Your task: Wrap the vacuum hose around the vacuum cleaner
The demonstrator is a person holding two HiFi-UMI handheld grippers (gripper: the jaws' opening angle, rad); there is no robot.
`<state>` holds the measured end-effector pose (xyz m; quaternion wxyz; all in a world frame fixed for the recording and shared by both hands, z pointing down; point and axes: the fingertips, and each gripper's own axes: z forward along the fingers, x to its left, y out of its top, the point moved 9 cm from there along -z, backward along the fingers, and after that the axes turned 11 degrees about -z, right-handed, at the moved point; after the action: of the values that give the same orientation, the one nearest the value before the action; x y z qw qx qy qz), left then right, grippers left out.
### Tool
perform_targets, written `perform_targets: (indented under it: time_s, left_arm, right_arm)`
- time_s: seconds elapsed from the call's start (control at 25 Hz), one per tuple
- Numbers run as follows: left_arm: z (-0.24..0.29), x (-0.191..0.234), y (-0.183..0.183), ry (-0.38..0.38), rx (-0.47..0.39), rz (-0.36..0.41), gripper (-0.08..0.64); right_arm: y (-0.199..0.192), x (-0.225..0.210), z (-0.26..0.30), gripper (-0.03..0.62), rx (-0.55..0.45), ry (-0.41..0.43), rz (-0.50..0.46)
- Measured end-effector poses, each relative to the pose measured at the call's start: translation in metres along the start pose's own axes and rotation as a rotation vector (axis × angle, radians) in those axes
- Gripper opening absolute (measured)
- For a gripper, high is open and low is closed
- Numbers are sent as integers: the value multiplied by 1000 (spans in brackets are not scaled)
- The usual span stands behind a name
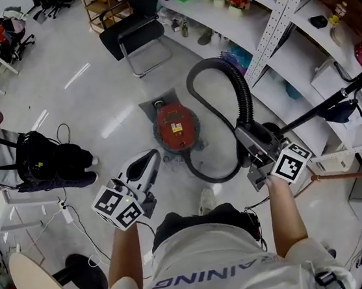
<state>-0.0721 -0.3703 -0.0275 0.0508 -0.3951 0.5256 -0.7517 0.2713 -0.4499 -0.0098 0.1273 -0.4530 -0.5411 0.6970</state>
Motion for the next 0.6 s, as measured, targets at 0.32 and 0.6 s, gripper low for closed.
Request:
perform_targets:
  time_s: [0.32,0.6]
  left_arm:
    - [44,26,8,59,9,-10,17]
    - [49,80,28,64,-9,-40,17]
  right_arm:
    - [14,-56,48,239,82,16,-51]
    - [18,-74,128,239,171,11,-124]
